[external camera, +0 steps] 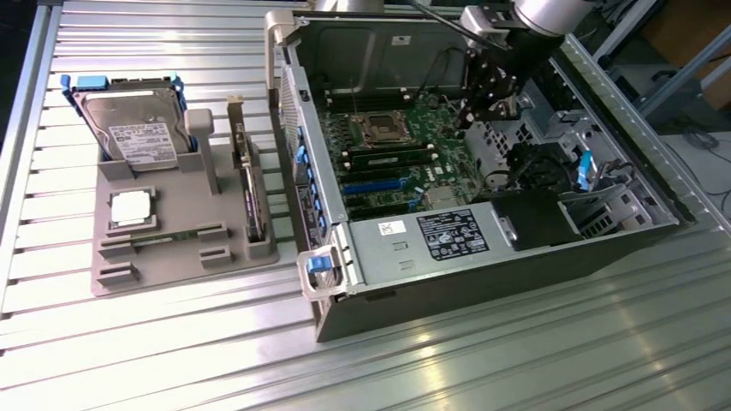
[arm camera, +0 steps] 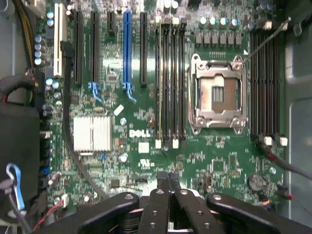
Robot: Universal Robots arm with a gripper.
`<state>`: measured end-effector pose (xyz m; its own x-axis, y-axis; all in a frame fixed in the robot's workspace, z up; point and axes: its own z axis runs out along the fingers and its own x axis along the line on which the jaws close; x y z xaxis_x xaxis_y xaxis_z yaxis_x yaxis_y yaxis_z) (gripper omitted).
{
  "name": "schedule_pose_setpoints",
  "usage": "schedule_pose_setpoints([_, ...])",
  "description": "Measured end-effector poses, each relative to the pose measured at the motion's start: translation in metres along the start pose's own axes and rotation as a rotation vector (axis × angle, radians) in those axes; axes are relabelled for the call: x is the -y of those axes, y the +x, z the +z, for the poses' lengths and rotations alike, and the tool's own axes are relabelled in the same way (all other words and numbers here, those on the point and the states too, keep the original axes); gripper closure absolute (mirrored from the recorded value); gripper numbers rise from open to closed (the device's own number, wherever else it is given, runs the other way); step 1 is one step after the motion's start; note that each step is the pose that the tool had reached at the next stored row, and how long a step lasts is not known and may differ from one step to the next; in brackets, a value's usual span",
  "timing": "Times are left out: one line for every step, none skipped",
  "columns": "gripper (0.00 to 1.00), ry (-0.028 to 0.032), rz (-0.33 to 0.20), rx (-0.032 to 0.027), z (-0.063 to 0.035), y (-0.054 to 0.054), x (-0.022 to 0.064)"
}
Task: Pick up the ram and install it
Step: 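Press down the ram until it locks into place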
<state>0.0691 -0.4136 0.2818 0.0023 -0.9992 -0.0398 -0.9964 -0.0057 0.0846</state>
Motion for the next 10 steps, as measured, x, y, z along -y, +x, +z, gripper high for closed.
schedule_pose_setpoints([0.90, 0.0000, 0.000, 0.0001, 0.0042, 0.000, -0.0111])
schedule_pose_setpoints([0.90, 0.0000, 0.000, -0.0001, 0.0076, 0.000, -0.0169])
schedule_pose_setpoints([0.90, 0.0000, 0.000, -0.0001, 0.0100, 0.000, -0.0191])
schedule_pose_setpoints([0.90, -0.0001, 0.000, 0.0000, 0.0120, 0.000, -0.0198])
schedule_pose_setpoints([0.90, 0.0000, 0.000, 0.0000, 0.0140, 0.000, -0.0200])
schedule_pose_setpoints([0.90, 0.0000, 0.000, -0.0001, 0.0176, 0.001, -0.0204])
schedule_pose_setpoints([0.90, 0.0000, 0.000, -0.0002, 0.0217, 0.001, -0.0223])
schedule_pose_setpoints([0.90, 0.0000, 0.000, -0.0003, 0.0279, 0.001, -0.0264])
schedule_pose_setpoints([0.90, -0.0001, 0.000, -0.0003, 0.0327, 0.001, -0.0286])
schedule_pose_setpoints([0.90, -0.0001, 0.000, -0.0002, 0.0359, 0.001, -0.0284])
